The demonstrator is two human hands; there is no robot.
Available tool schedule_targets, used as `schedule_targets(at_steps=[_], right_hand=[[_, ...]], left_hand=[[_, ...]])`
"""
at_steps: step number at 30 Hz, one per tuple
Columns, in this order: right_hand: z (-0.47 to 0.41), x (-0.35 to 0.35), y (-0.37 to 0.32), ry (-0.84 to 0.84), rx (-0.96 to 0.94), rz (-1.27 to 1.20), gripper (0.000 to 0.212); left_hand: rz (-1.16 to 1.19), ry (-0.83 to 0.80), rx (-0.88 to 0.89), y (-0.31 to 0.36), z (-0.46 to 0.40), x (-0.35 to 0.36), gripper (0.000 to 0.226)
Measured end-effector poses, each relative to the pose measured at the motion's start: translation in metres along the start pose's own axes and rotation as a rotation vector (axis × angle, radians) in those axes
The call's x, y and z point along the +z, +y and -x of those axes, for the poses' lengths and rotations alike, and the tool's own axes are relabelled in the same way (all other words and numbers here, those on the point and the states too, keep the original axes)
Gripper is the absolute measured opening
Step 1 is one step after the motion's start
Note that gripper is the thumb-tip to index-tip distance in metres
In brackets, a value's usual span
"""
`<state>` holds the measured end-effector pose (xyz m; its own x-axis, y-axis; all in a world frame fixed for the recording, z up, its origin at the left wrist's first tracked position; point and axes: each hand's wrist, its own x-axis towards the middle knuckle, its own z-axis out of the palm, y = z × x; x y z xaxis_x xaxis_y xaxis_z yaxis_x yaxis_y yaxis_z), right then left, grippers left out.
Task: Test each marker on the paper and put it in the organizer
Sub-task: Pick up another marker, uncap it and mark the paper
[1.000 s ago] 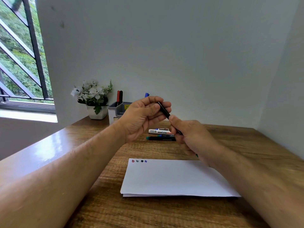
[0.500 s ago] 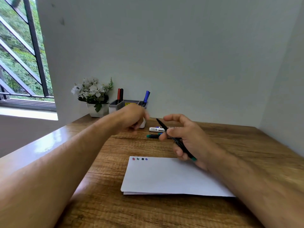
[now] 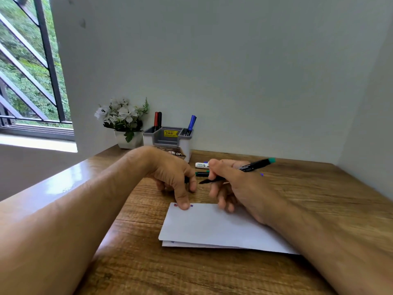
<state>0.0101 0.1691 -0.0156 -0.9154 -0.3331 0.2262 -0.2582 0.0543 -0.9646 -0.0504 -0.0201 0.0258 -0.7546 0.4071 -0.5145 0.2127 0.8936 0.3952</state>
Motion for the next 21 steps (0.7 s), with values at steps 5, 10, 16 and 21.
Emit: schedule_targets(at_steps=[5, 10, 16, 21], right_hand=[[0.005, 0.004, 0.0, -0.093, 0.039, 0.148, 0.014], [0.004, 0.009, 0.002, -0.048, 0.037, 0.308, 0.007], [0.001, 0.011, 0.004, -0.009, -0.012, 0.494, 0.009], [-0.001, 0.011, 0.004, -0.055, 0.022, 0.501, 0.009]], left_hand=[[0.017, -0.014, 0.0, -0.001, 0.001, 0.0, 0.035], [-0.046, -0.029, -0.019, 0.003, -0.002, 0.0, 0.038], [-0.075, -0.019, -0.032, 0.002, -0.007, 0.0, 0.042], [-0.076, -0.013, -0.037, 0.002, -0.007, 0.001, 0.043]])
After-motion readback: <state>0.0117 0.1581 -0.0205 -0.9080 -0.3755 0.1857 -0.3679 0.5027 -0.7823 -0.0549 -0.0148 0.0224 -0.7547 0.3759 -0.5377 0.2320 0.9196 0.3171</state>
